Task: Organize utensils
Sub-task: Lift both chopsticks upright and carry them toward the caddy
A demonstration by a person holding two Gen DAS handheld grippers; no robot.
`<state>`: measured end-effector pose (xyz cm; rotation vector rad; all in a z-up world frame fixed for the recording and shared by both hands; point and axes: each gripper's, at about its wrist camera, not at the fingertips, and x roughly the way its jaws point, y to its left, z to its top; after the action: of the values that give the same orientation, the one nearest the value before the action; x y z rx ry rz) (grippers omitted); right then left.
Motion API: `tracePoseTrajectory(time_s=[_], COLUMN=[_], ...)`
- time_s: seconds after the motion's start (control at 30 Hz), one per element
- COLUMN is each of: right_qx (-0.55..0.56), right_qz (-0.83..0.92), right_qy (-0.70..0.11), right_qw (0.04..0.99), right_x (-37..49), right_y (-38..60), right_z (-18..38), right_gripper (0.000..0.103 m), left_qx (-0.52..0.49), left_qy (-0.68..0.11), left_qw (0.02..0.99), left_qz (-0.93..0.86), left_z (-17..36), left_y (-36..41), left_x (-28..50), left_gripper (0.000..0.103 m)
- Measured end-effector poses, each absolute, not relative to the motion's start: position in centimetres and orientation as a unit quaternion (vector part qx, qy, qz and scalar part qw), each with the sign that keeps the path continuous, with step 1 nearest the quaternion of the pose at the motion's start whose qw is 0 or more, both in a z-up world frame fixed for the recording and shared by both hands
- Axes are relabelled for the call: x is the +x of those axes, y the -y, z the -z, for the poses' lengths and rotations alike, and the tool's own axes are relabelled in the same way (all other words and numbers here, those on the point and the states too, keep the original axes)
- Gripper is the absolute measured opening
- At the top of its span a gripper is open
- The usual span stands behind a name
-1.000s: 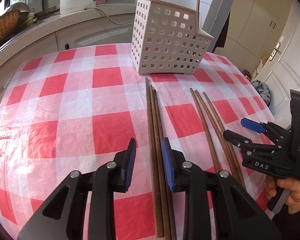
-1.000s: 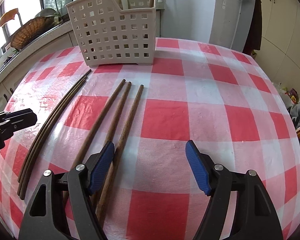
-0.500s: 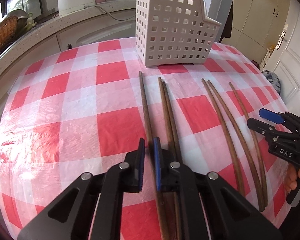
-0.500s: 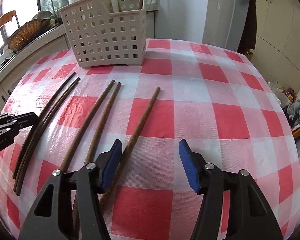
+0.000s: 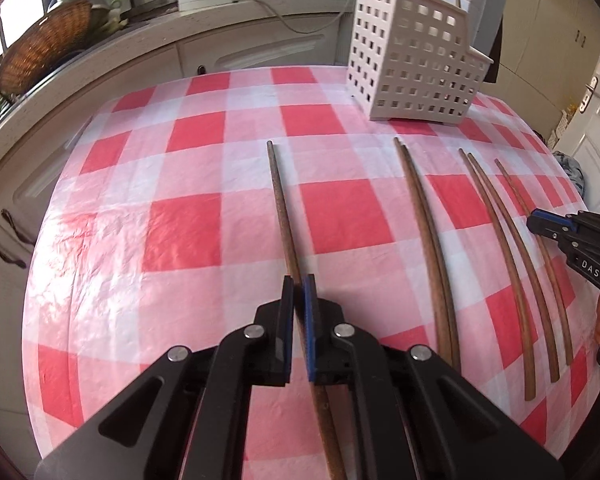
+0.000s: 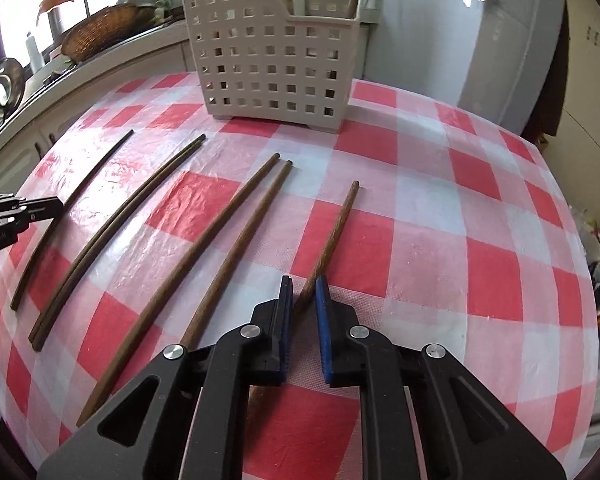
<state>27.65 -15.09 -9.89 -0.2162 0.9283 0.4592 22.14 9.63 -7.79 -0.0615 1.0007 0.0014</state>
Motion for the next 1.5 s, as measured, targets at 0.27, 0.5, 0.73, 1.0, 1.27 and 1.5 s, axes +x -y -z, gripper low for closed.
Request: tracePoseTrajectory(time_s=[0.27,0.5,0.73,1.0,1.27,1.5], right_qx=[-0.079,-0.061,-0.066,-0.075,-0.059,-0.052], right_qz=[-0.187,-0.162,-0.16,-0.167,-0.17,-0.171], right_qy=[-0.454,-0.457,-0.456,-0.447,-0.431,-0.401], right_qw=[0.868,0.872,0.873,0.875,0.884,0.899], right_x=[27.6,28.2,29.2,29.8,29.0,26.8], right_y=[16.0,16.2,15.8,14.7,15.2,16.2], right_z=[9.9,10.1,10.1,10.0,8.3,4.8], right_gripper=[0.031,0.043,0.041,0.009,0.007,0.007], left_qx=[-0.046,-0.027,-0.016,-0.029,-0.049,-0.052], left_qy=[-0.476,-0.482,-0.488,-0.484,-0.448,-0.402], left_qw=[0.878,0.876,0.873,0.874,0.893,0.914], left_qz=[-0.008,-0.014,-0.019,-0.019,-0.016,-0.012], left_z=[7.4,7.5,8.2,8.2,5.5,1.3], left_y=[-10.3,-9.6,-9.4,-10.2,-10.7,-10.3], left_x=[23.2,25.8,27.3,28.2,26.1,22.9], left_gripper=[0.026,0.027,0.027,0.007,0.006,0.006])
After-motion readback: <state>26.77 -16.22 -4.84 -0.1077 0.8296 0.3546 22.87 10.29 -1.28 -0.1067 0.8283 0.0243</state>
